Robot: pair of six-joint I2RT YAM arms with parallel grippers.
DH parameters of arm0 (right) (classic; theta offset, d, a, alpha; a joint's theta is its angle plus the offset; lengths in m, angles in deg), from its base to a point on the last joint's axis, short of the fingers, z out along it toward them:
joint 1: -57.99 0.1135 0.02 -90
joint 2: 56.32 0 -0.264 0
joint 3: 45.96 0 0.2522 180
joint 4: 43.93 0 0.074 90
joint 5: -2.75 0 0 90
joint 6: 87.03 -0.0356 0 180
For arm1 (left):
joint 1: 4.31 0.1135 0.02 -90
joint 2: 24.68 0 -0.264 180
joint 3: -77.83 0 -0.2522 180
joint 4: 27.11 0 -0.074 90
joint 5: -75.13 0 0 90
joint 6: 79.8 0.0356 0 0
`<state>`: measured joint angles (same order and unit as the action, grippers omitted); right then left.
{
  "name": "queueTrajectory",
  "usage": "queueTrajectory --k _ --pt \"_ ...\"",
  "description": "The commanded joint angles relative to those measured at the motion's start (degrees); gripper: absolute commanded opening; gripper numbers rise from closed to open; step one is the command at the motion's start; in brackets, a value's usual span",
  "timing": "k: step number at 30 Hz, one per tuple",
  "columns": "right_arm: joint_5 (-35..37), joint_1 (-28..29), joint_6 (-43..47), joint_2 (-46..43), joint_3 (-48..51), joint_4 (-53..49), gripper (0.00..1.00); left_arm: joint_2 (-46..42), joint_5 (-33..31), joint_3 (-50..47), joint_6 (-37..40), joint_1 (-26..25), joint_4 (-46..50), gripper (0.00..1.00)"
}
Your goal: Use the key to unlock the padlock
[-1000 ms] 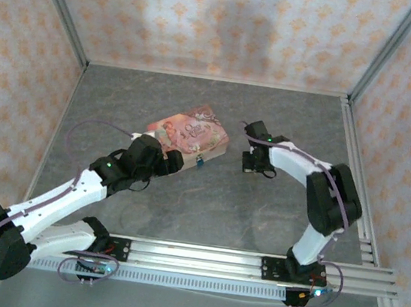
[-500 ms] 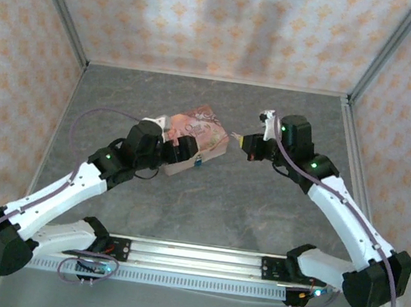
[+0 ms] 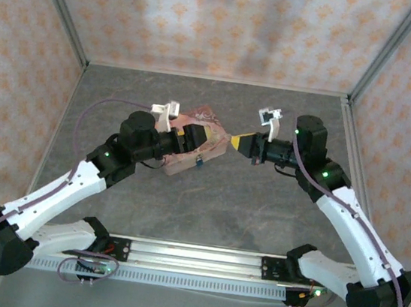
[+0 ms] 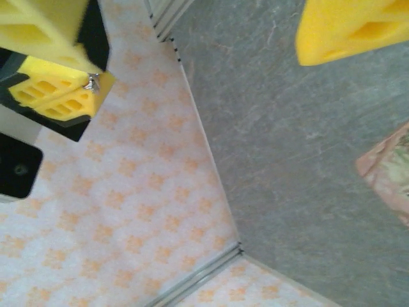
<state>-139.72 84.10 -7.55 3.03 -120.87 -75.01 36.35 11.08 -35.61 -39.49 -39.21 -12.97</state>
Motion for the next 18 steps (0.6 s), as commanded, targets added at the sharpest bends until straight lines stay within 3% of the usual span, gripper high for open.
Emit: queueTrajectory --k 1,4,18 --pt "-2.1 0.4 -1.0 -0.6 1.3 3.5 0.00 1.2 3.4 1.8 -1.6 -0.6 -5.8 0.63" --pt "-2.7 0.3 -1.5 -0.5 1.6 4.7 0.00 2.1 3.6 1.8 -2.4 -0.9 -7.8 0.53" --pt "-2.6 0.3 -1.9 0.1 2.3 6.0 0.00 5.7 5.1 5.7 -1.9 -3.3 -10.2 0.38"
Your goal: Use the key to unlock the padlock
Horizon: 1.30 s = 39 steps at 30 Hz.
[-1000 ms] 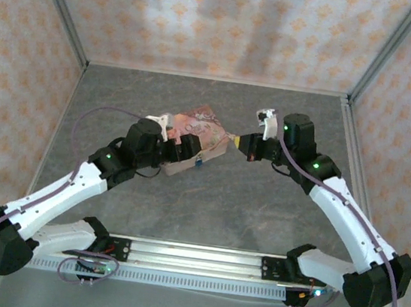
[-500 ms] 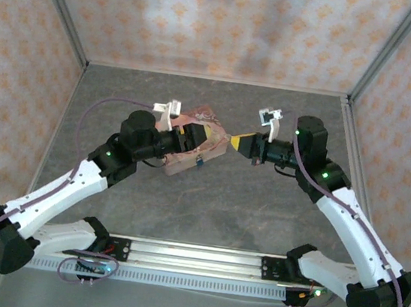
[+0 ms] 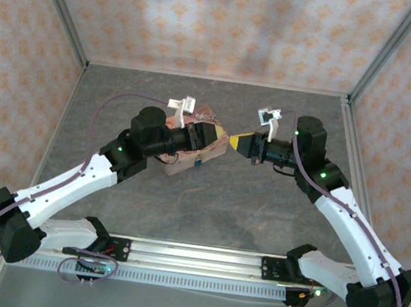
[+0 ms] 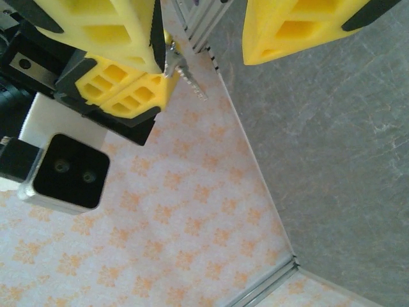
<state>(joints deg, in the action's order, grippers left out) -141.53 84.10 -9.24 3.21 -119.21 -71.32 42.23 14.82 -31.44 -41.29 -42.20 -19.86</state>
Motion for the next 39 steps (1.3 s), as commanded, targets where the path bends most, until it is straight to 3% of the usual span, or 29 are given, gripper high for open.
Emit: queueTrajectory --k 1,8,12,19,31,39 --pt "-0.7 0.3 0.0 -0.2 0.6 2.3 0.00 -0.3 1.4 1.3 -0.2 -0.4 -3.6 0.38" --pt "-0.3 0.4 0.1 -0.2 0.6 2.6 0.00 -1.2 0.6 0.4 -0.5 -0.3 -4.1 0.39" --pt "-0.4 0.3 0.3 0.1 0.5 2.5 0.00 -1.2 0.3 1.1 -0.6 -0.4 -3.6 0.48" --pt "-0.8 0.3 0.4 0.0 0.6 2.6 0.00 1.4 0.1 4.5 0.7 -1.4 -0.1 0.43" --pt "-0.2 0.3 2.0 -0.8 0.4 1.0 0.00 3.6 -0.7 6.1 1.7 -2.3 2.5 0.24" --pt "0.7 0.3 2.9 -0.8 0.7 0.3 0.00 3.1 -1.6 6.3 2.5 -2.3 3.9 0.00"
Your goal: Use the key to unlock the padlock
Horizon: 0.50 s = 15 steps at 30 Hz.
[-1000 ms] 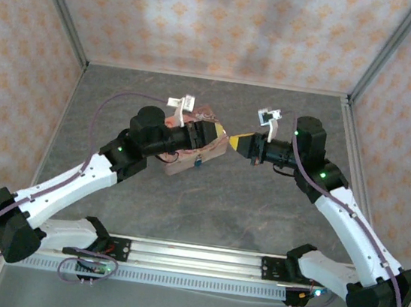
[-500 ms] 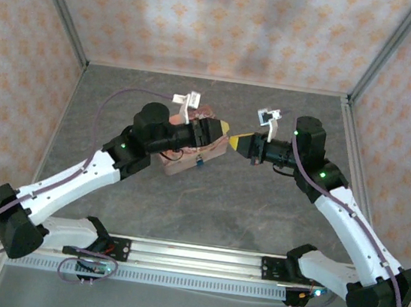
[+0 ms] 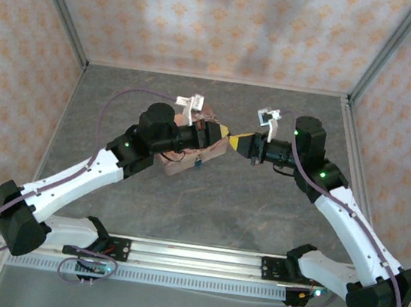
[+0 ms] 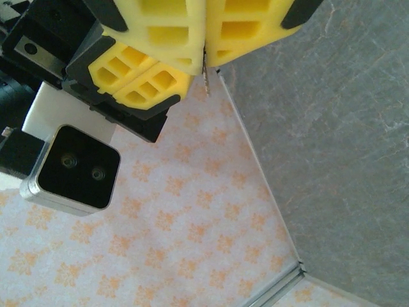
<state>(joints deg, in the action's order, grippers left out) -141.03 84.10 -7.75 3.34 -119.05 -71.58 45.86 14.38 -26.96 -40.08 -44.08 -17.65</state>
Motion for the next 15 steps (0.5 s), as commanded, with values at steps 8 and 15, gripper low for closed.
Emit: queueTrajectory --k 8,15 --pt "4.0 -1.3 0.4 -2.4 1.3 -0.3 0.31 -1.8 -4.5 6.5 8.9 -0.5 12.6 0.00" --pt "4.7 -4.6 -5.9 -4.6 3.7 6.6 0.42 -1.7 -7.7 15.8 22.9 -0.6 30.7 0.00"
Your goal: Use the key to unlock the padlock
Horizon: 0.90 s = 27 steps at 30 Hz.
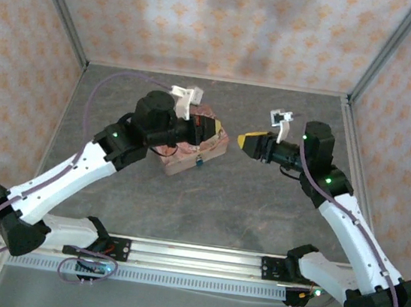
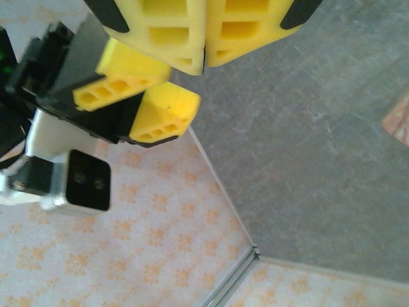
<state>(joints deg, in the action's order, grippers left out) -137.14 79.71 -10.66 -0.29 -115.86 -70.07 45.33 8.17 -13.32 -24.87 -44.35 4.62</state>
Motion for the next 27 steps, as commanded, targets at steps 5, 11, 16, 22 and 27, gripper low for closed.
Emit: queueTrajectory --k 5,11,16,22,27 --pt "-6.5 -0.4 -15.9 0.0 4.0 22.6 0.40 -1.5 3.1 2.7 10.8 -0.3 6.6 0.00" --pt "-9.6 -0.2 -26.6 0.8 5.3 38.1 0.54 -2.5 8.9 1.2 10.9 -0.3 -0.8 0.00" --pt "-11.8 1.0 -33.6 2.9 6.2 48.5 0.55 -2.6 10.6 0.6 9.1 -0.3 -5.5 0.00" --pt "-12.6 3.6 -30.8 3.0 6.7 46.4 0.58 -3.0 12.6 0.2 6.9 -0.3 -9.7 0.00" --pt "-14.1 4.8 -29.5 3.1 6.2 45.0 0.47 -3.6 12.4 0.1 6.7 -0.3 -10.5 0.00"
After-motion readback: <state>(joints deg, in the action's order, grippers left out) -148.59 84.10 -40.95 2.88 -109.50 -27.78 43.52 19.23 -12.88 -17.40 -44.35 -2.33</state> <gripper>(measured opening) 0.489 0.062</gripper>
